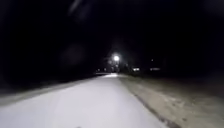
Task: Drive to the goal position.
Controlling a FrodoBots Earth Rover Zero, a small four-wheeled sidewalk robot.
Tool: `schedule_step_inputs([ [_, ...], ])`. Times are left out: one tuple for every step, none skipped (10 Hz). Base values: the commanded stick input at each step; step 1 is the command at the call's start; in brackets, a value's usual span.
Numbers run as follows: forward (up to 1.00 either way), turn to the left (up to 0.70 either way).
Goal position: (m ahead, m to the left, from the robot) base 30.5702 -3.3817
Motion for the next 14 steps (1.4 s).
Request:
schedule_step_inputs([
  [1.0,-0.25],
  [1.0,-0.2],
  [1.0,-0.15],
  [1.0,-0.1],
  [1.0,-0.05],
  [1.0,0.0],
  [1.0,0.0],
  [1.0,0.0],
  [1.0,0.0],
  [1.0,0.0],
  [1.0,0.0],
  [1.0,0.0],
  [1.0,0.0],
  [1.0,0.0],
])
